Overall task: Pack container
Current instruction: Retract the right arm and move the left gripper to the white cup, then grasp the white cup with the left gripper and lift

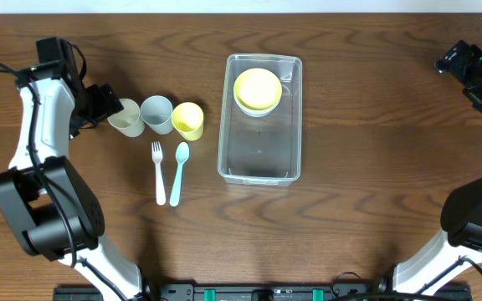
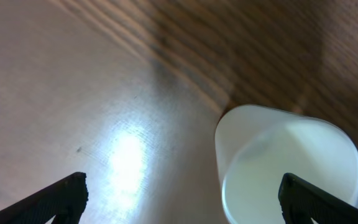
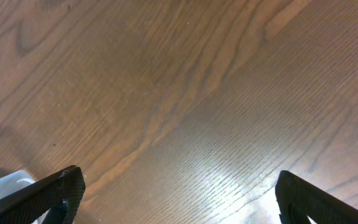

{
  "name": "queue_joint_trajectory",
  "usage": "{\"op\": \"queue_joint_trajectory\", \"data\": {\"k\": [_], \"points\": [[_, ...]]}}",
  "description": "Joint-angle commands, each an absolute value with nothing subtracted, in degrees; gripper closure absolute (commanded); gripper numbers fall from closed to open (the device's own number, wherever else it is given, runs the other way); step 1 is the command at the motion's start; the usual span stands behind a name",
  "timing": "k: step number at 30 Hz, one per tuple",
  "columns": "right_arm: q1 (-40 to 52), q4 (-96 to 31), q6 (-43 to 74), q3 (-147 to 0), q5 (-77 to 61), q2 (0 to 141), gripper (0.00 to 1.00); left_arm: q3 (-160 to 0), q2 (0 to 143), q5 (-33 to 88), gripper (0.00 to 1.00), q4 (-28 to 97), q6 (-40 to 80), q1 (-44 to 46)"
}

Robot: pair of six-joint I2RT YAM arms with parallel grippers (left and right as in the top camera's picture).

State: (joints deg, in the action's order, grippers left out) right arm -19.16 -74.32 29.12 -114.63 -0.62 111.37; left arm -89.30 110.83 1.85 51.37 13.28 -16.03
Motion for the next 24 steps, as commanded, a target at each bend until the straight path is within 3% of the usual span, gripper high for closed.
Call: {"op": "queue_joint_trajectory", "data": {"k": [1,7,10,13,14,24], "points": [[-19.44,-74.35,29.78,-114.41,-0.64,111.70,0.01,-89.80,112.97,4.19,0.02,50.48,12.56,-16.05],[-19.44,-74.35,29.78,-114.41,-0.64,111.70,0.01,-89.80,117.01,4.12,0.38,48.38,12.53,-16.05],[-19.44,-74.35,29.78,-114.41,-0.67,111.70,0.01,-89.80,118.06,4.12,0.50,46.98,12.56,-16.05],[-19.44,-74.35,29.78,-114.41,-0.67,111.70,0.01,-90.00,117.84,4.12,0.86,46.81,12.56,-16.05],[-19.44,-74.35,29.78,-114.41,-0.67,111.70,0.01,-90.41,117.47,4.10,0.92,46.89,12.53,-16.05],[-19.44,-74.35,29.78,-114.39,-0.67,111.70,0.01,-108.55,107.59,4.14,0.94,55.81,7.09,-13.91]]}}
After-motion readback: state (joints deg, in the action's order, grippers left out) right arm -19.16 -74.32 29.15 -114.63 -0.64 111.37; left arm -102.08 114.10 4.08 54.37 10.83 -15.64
